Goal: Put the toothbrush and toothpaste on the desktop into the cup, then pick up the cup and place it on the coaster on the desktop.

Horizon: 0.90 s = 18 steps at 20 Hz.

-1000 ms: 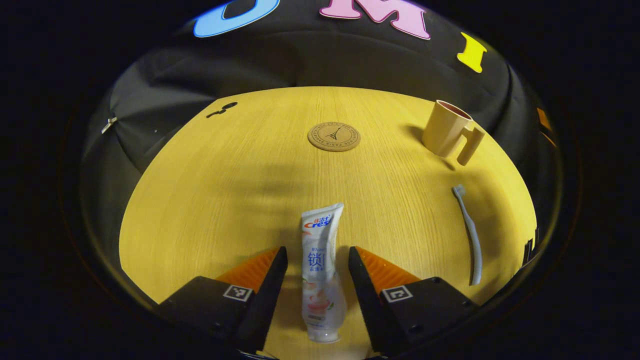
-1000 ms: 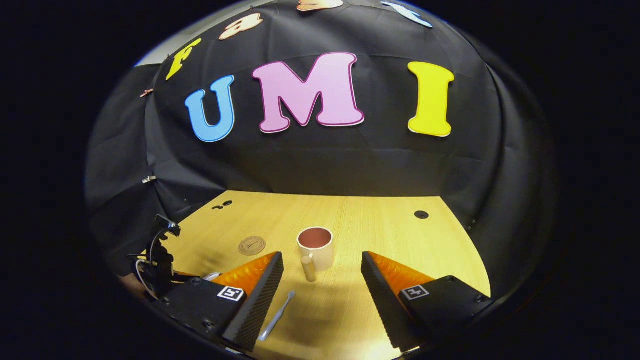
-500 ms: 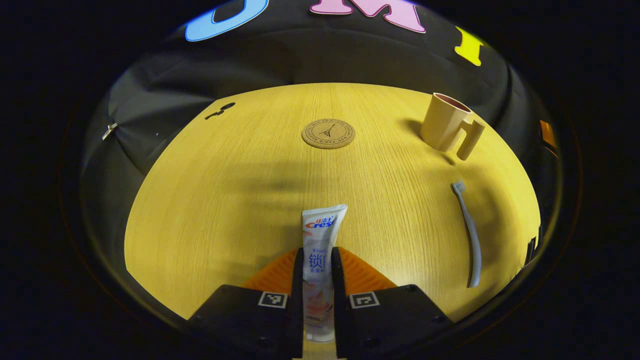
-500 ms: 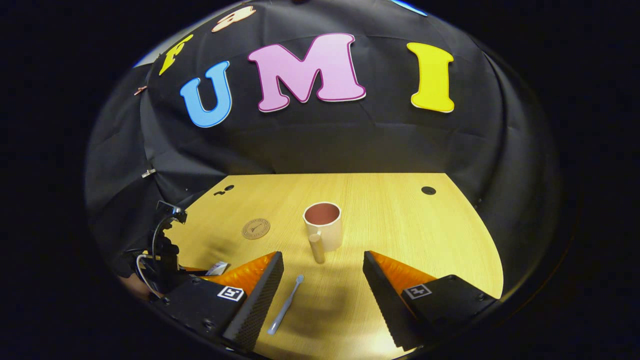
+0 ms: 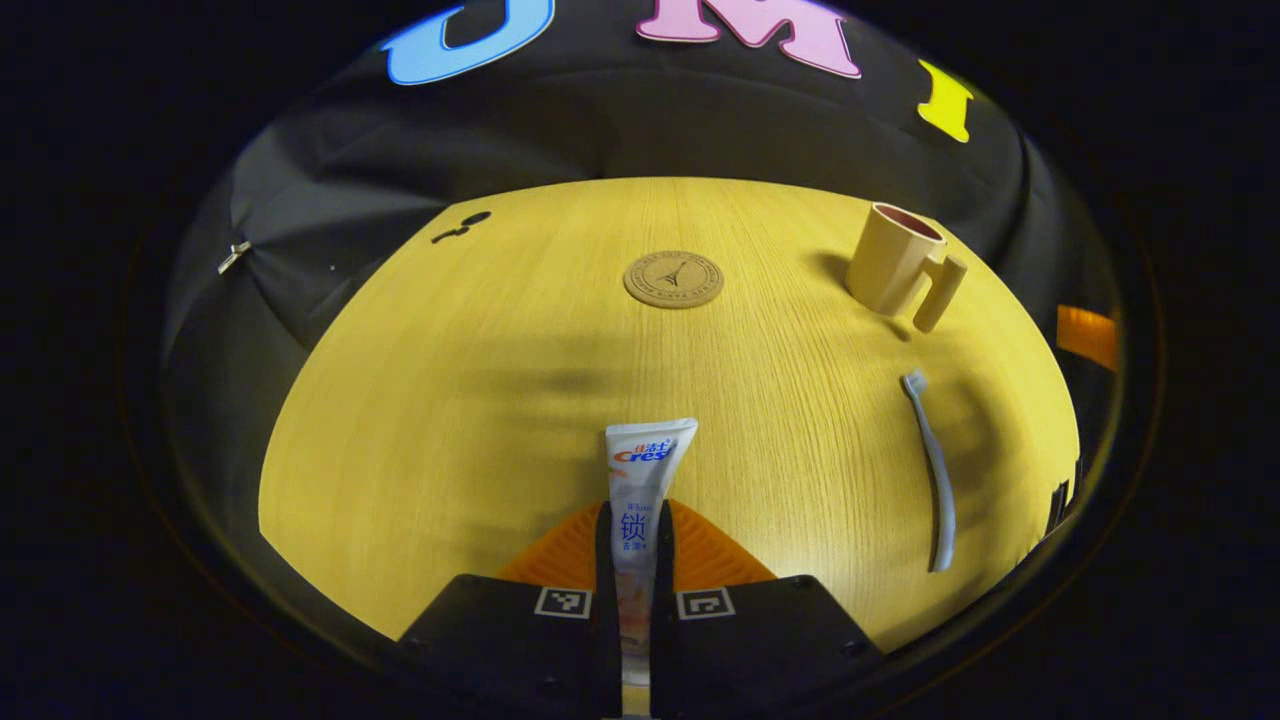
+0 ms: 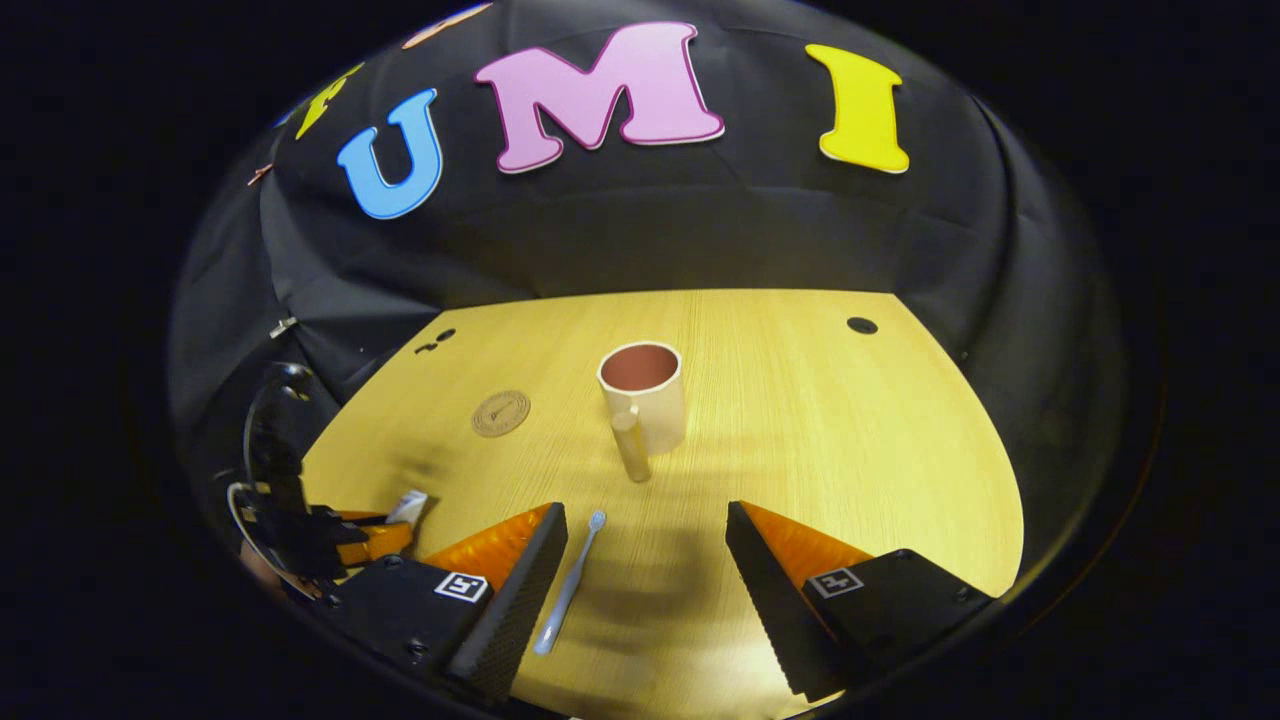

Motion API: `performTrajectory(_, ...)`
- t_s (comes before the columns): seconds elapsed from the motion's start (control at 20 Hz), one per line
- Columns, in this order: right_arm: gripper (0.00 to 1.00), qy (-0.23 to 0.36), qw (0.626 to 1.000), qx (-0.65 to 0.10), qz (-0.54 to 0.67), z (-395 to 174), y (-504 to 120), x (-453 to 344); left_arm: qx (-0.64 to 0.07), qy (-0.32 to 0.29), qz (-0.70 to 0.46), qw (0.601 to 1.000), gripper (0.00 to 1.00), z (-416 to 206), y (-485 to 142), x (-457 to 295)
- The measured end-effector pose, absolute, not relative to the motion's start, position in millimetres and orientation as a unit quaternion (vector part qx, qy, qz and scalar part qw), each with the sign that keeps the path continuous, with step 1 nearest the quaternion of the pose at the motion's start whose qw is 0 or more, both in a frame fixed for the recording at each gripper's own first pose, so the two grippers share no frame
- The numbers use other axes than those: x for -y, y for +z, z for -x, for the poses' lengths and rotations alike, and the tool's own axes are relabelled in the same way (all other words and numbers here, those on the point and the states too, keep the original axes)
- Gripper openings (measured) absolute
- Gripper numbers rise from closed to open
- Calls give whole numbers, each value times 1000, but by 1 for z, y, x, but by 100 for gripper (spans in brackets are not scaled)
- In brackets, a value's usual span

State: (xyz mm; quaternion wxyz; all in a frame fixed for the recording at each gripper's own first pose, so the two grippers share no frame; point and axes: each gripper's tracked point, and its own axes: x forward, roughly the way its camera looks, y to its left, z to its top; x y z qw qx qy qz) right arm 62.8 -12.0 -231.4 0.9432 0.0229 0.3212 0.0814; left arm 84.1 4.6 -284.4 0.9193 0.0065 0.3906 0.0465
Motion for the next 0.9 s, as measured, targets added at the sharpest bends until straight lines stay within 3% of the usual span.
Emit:
performTrajectory(0.75,99,76,884,-461,29,-39,-330,-35,-360,48,15,931,17,-14,-247,-27)
performTrajectory(0.8,99,72,881,-467,28,-37,-334,-37,-362,48,17,931,12,-10,-248,-29)
performTrajectory(0.9,99,63,877,-476,27,-37,-340,-39,-364,47,19,930,16,-5,-250,-31)
